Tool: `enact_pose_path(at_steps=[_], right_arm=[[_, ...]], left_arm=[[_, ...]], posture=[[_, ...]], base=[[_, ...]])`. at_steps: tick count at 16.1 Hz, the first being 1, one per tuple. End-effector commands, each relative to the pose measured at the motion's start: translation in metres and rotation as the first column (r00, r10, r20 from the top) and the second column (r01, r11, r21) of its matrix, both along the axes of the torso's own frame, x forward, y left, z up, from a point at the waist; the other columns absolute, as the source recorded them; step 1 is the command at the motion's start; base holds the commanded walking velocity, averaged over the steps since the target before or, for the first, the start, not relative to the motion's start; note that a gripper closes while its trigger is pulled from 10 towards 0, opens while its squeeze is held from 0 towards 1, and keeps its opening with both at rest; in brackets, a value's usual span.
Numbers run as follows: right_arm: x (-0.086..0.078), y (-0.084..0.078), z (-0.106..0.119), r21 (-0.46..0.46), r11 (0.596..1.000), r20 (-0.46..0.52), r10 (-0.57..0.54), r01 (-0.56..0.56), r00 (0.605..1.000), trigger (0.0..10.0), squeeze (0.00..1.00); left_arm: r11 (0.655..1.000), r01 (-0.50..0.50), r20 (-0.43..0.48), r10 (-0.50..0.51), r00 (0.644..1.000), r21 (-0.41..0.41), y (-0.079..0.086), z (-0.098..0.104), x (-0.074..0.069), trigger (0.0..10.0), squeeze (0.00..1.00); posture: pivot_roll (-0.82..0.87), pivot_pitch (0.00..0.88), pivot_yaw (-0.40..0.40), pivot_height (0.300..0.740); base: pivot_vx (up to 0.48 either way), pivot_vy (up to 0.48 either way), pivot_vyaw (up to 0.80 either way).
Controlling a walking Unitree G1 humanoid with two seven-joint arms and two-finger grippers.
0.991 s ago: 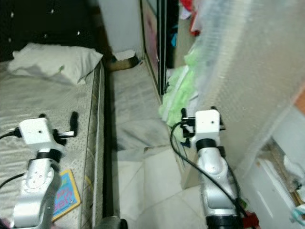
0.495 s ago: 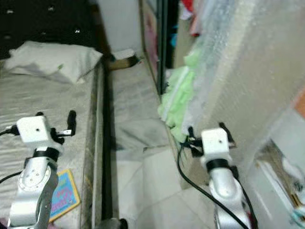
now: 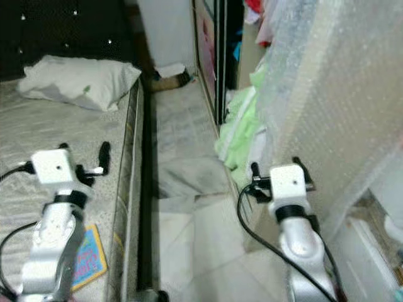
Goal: Clean up the room
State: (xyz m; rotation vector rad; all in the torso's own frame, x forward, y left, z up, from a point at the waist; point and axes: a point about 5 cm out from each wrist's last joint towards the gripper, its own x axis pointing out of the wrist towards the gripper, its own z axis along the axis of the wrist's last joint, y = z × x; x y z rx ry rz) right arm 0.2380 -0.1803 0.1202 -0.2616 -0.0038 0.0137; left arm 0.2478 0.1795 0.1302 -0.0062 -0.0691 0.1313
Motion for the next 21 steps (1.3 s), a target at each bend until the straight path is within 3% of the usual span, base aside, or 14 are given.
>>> enact_pose_path(at_steps=[1, 5, 13, 21], right_arm=[[-0.002, -0.004, 0.002, -0.009, 1.0, 0.0, -0.007, 0.007, 1.0, 10.0, 0.0], [-0.001, -0.003, 0.002, -0.005, 1.0, 0.001, -0.008, 0.008, 1.0, 10.0, 0.0], [0.004, -0.001, 0.001, -0.007, 1.0, 0.005, 0.01, -0.01, 1.0, 10.0, 0.0], [0.01, 0.004, 0.003, -0.003, 0.998, 0.02, 0.057, -0.056, 0.998, 10.0, 0.0]], left_arm=[[1.0, -0.002, -0.004, 0.002, 1.0, -0.006, 0.0, 0.0, 0.0, 10.0, 0.0], [1.0, 0.008, 0.0, -0.008, 1.0, -0.012, 0.0, 0.0, 0.002, 10.0, 0.0], [0.999, -0.009, 0.018, 0.01, 1.0, -0.042, 0.002, 0.001, 0.003, 10.0, 0.0], [0.999, 0.013, 0.023, -0.013, 1.0, -0.035, -0.002, 0.001, 0.003, 10.0, 0.0]], posture=[[-0.01, 0.034, 0.031, 0.74], [-0.01, 0.032, 0.035, 0.74], [-0.01, 0.02, 0.03, 0.74], [-0.01, 0.006, 0.026, 0.74]], base=[[0.0, -0.405, 0.0], [0.0, -0.406, 0.0], [0.0, 0.0, 0.0], [0.0, 0.0, 0.75]])
